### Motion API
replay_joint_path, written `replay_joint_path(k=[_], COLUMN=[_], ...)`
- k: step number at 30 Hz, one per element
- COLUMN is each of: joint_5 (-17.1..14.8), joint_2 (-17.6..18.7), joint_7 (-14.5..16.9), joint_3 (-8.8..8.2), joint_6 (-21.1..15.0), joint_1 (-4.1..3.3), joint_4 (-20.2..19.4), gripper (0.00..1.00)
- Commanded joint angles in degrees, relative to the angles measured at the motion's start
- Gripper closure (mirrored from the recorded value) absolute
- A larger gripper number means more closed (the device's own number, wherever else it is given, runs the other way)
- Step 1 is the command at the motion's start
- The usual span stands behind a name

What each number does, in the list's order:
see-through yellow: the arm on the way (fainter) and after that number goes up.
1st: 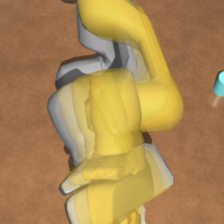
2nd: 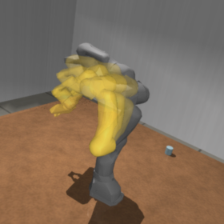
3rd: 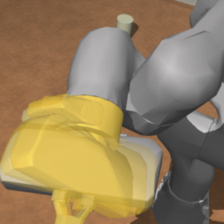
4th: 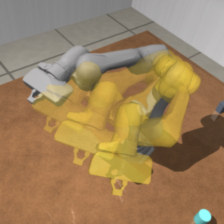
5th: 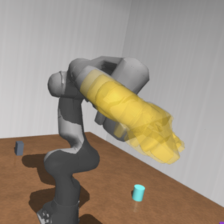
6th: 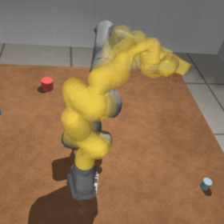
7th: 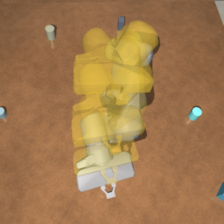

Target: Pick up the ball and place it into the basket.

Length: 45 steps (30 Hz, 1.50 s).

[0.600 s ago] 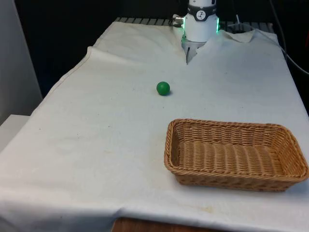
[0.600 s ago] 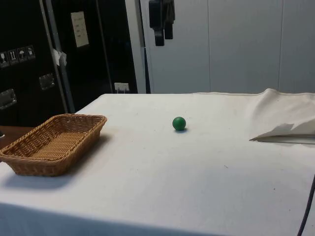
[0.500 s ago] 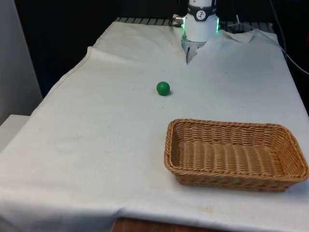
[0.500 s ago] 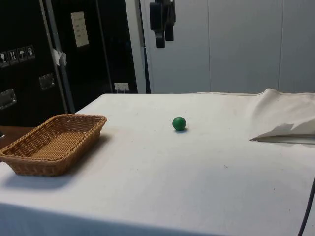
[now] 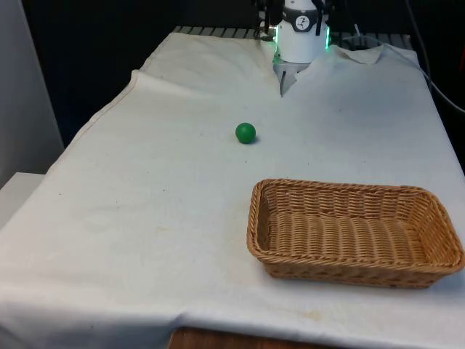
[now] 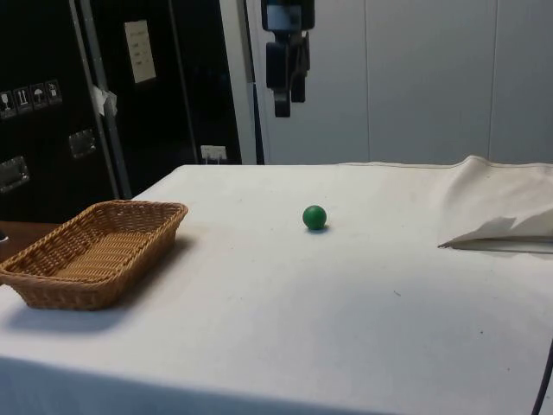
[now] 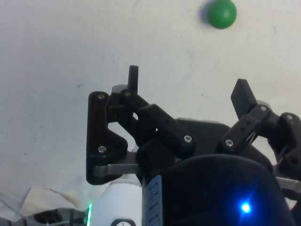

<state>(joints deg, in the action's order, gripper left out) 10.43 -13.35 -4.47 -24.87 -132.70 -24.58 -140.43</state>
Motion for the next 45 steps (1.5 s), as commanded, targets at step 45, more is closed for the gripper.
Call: replay_joint_path(k=[45], joint_5=[-19.77], joint_2=[16.39], joint_7=[23.78], joint_3=[-7.79], joint_6=[-25.44], joint_1=[0.4], joint_4=[-7.51], gripper=[0.0])
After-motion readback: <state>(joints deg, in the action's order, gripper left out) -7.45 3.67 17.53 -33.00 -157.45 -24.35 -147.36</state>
